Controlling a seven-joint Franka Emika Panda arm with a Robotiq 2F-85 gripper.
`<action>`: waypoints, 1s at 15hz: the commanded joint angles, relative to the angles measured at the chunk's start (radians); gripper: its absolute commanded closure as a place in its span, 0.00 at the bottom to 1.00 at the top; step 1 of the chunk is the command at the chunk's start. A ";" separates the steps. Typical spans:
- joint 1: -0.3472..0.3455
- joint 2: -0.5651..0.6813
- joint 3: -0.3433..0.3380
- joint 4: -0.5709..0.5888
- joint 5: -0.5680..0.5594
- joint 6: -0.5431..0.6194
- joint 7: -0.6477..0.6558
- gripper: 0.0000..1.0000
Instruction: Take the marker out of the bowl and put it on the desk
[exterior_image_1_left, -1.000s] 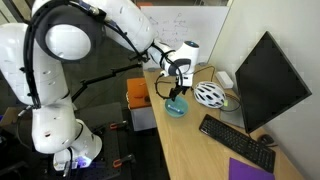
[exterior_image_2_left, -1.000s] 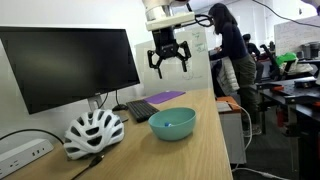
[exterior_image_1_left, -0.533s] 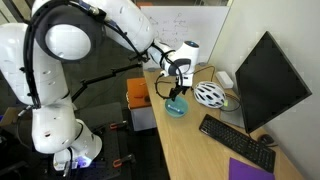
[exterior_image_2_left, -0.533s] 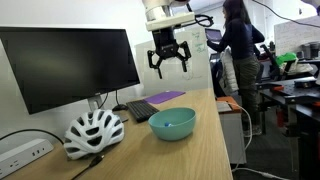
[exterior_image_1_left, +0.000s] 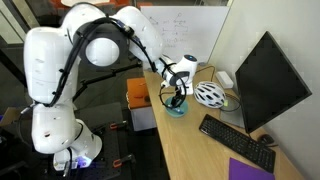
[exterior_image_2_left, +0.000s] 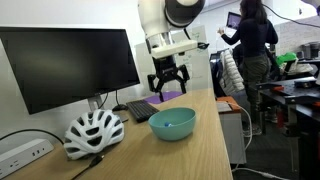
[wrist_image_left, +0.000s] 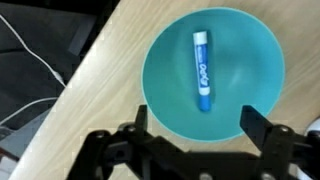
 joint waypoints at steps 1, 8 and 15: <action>0.006 0.124 -0.006 0.100 0.030 0.029 -0.078 0.00; 0.029 0.255 -0.019 0.217 0.051 0.014 -0.125 0.17; 0.042 0.285 -0.024 0.224 0.080 0.006 -0.145 0.30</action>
